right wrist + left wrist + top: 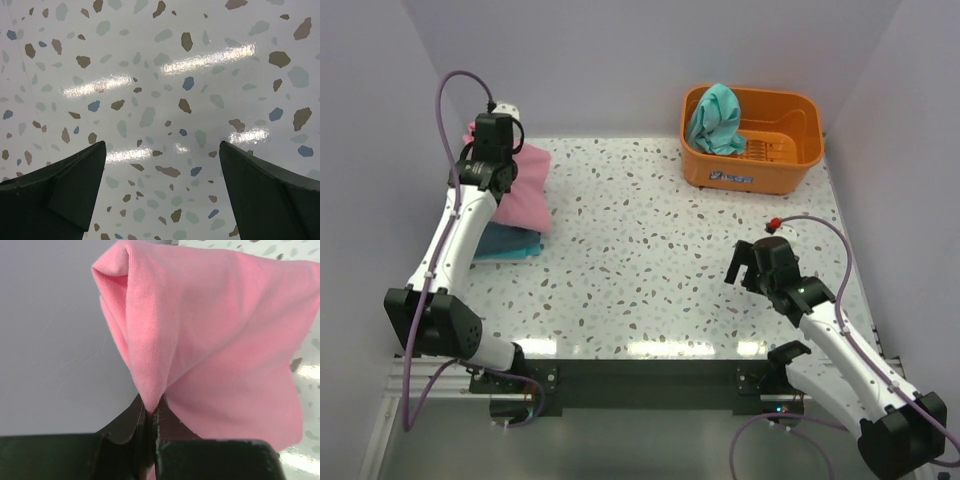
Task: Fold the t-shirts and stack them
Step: Neatly place the folded tshirt to the corner
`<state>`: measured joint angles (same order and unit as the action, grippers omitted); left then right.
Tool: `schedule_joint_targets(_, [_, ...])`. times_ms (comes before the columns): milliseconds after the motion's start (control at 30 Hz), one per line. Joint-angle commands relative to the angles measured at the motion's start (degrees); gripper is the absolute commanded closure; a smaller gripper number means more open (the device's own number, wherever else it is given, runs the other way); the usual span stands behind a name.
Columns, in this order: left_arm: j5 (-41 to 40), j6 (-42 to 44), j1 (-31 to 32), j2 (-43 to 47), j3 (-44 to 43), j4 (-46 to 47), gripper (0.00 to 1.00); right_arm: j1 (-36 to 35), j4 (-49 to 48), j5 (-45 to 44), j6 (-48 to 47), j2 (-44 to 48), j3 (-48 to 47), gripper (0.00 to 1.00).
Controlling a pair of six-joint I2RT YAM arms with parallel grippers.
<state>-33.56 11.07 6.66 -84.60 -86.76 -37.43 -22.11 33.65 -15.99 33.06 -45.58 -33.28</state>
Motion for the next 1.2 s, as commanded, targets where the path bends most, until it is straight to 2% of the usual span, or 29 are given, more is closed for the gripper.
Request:
schedule_joint_targets(0, [-6.5,0.18,-2.69,1.89,3.61,8.41,1.0,-0.04,-0.6,-1.41,0.69,-1.26,-1.53,0.01])
schedule_joint_targets(67, [-12.48,0.26,-4.63,0.06,5.81,13.05,1.0,-0.04,-1.39,-1.85,1.04,-1.26,-1.0,0.01])
schedule_joint_targets(167, [-15.39,0.62,-5.78,-4.5,6.43,14.93,1.0,-0.04,-1.66,-1.68,1.13,-1.53,-0.91,0.01])
schedule_joint_targets(200, [-15.39,0.27,-5.86,-5.74,6.26,14.93,0.93,-0.04,-1.48,-1.94,1.04,-1.61,-1.26,0.01])
schedule_joint_targets(233, [-16.09,-0.78,-6.13,-8.36,5.04,13.97,0.75,-0.04,-1.13,-2.55,1.04,-1.7,-1.26,0.01])
schedule_joint_targets(300, [-19.76,-2.01,-6.65,-10.75,3.01,13.26,0.8,-0.04,-0.95,-3.17,0.96,-1.53,-1.26,0.01])
schedule_joint_targets(333, [-21.35,-2.19,-6.74,-11.55,2.65,13.52,0.67,-0.04,-0.61,-3.43,1.04,-1.53,-1.26,0.01])
schedule_joint_targets(400, [-25.13,-4.72,-9.37,-13.66,0.21,12.65,0.01,-0.04,-0.51,-3.35,0.96,-1.44,-1.44,0.01])
schedule_joint_targets(567, [-24.81,-13.15,-9.91,-15.34,-7.36,3.35,0.0,-0.04,0.45,-3.61,0.69,-1.18,-1.96,0.01])
schedule_joint_targets(700, [-9.73,-20.02,-9.91,-12.88,-16.48,-5.79,0.0,-0.04,0.89,-4.05,1.22,-0.3,-2.06,0.01])
schedule_joint_targets(733, [1.8,-20.38,-9.82,-11.31,-17.55,-8.51,0.0,-0.04,1.07,-4.05,1.39,-0.21,-2.32,0.01])
schedule_joint_targets(767, [7.66,-20.73,-9.82,-10.25,-18.09,-9.06,0.0,-0.04,1.16,-3.96,1.66,-0.03,-2.41,0.01])
schedule_joint_targets(833, [15.68,-25.47,-8.6,-5.09,-14.68,-7.06,0.0,-0.04,1.85,-3.79,1.57,-0.12,-3.19,0.01])
schedule_joint_targets(867, [16.94,-26.01,-7.46,-2.7,-11.97,-4.95,0.0,0.05,2.38,-3.96,1.4,-0.38,-4.15,0.01])
schedule_joint_targets(900, [15.82,-28.27,-3.62,-0.33,-5.41,-2.67,0.0,-0.04,2.82,-4.31,1.39,-0.56,-4.43,0.01])
schedule_joint_targets(967, [15.28,-29.87,0.79,6.44,1.47,3.48,0.0,-0.04,2.83,-5.19,1.13,-1.17,-4.78,0.01])
schedule_joint_targets(1100, [19.94,-35.84,11.24,15.5,22.18,12.81,0.0,-0.13,4.49,-5.81,-0.01,-1.7,-6.53,0.01])
schedule_joint_targets(1167, [17.05,-38.22,15.65,21.03,28.55,16.41,0.0,-0.04,4.15,-5.81,-0.36,-1.44,-6.45,0.01])
